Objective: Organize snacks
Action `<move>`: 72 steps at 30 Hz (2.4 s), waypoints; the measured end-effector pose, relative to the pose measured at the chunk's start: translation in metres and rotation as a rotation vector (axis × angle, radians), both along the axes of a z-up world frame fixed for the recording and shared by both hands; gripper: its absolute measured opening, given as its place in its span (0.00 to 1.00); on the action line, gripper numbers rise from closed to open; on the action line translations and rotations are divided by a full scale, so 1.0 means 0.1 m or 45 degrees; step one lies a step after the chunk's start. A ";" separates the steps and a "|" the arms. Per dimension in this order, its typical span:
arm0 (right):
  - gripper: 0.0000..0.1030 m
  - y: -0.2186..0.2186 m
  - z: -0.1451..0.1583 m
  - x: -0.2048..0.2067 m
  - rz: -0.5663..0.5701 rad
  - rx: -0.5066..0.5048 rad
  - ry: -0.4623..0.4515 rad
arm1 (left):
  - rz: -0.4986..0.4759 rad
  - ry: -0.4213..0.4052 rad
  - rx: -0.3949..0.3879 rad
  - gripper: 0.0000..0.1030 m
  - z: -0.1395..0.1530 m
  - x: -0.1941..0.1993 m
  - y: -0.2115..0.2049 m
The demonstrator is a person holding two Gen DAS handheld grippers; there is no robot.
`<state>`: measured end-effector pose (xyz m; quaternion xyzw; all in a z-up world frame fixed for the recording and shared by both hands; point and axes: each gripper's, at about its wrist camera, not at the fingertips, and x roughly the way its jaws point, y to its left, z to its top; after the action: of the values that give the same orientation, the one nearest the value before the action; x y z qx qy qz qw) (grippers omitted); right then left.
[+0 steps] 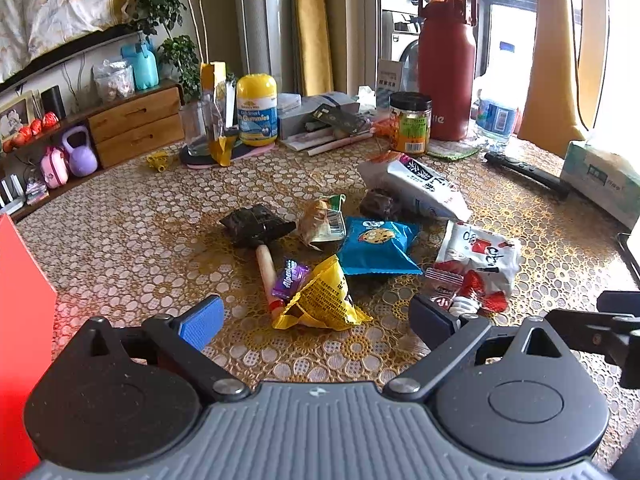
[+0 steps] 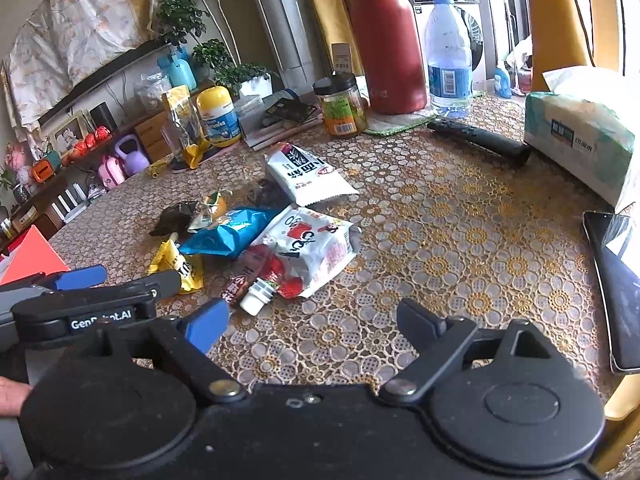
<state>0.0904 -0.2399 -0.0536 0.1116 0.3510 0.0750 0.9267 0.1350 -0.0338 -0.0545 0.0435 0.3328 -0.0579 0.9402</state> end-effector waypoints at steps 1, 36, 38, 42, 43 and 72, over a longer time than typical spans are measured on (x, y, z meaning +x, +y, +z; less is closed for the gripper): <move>0.88 0.00 -0.01 0.01 -0.001 0.000 0.003 | -0.001 0.003 0.000 0.96 -0.02 0.03 0.00; 0.88 0.40 -0.23 0.84 -0.226 -0.056 0.009 | -0.072 -0.013 0.063 0.54 -0.31 0.14 -0.07; 0.87 0.45 -0.28 0.87 -0.232 -0.084 0.006 | -0.073 -0.016 0.073 0.54 -0.32 0.14 -0.08; 0.86 0.48 -0.33 0.88 -0.253 -0.120 -0.022 | -0.072 -0.024 0.074 0.52 -0.32 0.13 -0.07; 0.84 0.47 -0.33 0.87 -0.256 -0.109 -0.030 | -0.071 -0.026 0.073 0.52 -0.32 0.12 -0.07; 0.69 0.09 -0.33 0.51 -0.195 0.116 -0.040 | 0.021 0.031 -0.059 0.44 -0.27 0.11 0.03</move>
<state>0.1416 -0.2309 -0.0863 0.1790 0.3230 0.0218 0.9291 0.1464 -0.0312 -0.0812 0.0184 0.3430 -0.0584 0.9373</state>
